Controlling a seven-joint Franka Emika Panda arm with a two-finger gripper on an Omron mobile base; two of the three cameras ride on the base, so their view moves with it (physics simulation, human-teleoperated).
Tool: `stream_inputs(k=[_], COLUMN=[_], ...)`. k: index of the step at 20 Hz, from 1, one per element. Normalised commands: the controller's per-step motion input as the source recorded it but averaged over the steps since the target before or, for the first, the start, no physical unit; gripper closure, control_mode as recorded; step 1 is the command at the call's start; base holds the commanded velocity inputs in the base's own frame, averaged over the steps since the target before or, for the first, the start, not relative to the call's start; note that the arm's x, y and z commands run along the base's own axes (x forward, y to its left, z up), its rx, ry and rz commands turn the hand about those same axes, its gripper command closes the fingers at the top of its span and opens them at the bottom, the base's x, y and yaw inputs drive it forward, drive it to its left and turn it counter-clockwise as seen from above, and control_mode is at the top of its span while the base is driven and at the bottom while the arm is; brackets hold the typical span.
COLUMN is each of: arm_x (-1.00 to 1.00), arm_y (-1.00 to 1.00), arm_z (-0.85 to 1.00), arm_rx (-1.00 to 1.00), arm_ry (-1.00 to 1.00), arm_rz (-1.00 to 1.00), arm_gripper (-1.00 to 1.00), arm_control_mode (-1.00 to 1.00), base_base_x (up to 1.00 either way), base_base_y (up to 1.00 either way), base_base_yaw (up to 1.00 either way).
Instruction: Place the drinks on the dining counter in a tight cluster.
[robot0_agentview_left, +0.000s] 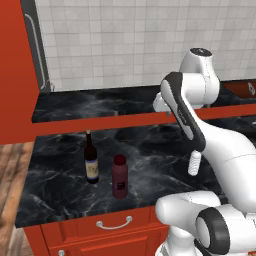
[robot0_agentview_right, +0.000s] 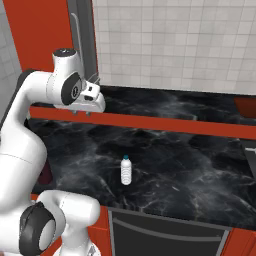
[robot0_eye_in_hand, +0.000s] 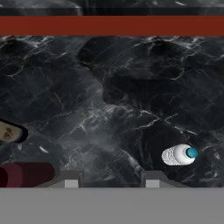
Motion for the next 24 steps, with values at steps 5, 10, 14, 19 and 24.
stream_inputs(k=[5,10,14,19,24], arm_x=[-0.09,-0.01,0.00,-0.04,-0.03], arm_y=[0.05,0.64,1.00,0.88,0.42], arm_z=[-0.11,-0.12,-0.20,-0.51,-0.74], arm_rx=[0.03,-0.01,-0.11,-0.08,-0.03], arm_ry=[0.00,0.23,0.61,0.41,0.02], arm_rz=[0.00,0.16,0.25,0.23,0.18], arm_gripper=[-1.00,-1.00,-1.00,-1.00,-1.00], arm_control_mode=[-1.00,-1.00,-1.00,-1.00,-1.00], base_base_x=[0.00,0.00,0.00,0.00,0.00], base_base_y=[0.00,0.00,0.00,0.00,0.00], base_base_yaw=[0.00,0.00,0.00,0.00,0.00])
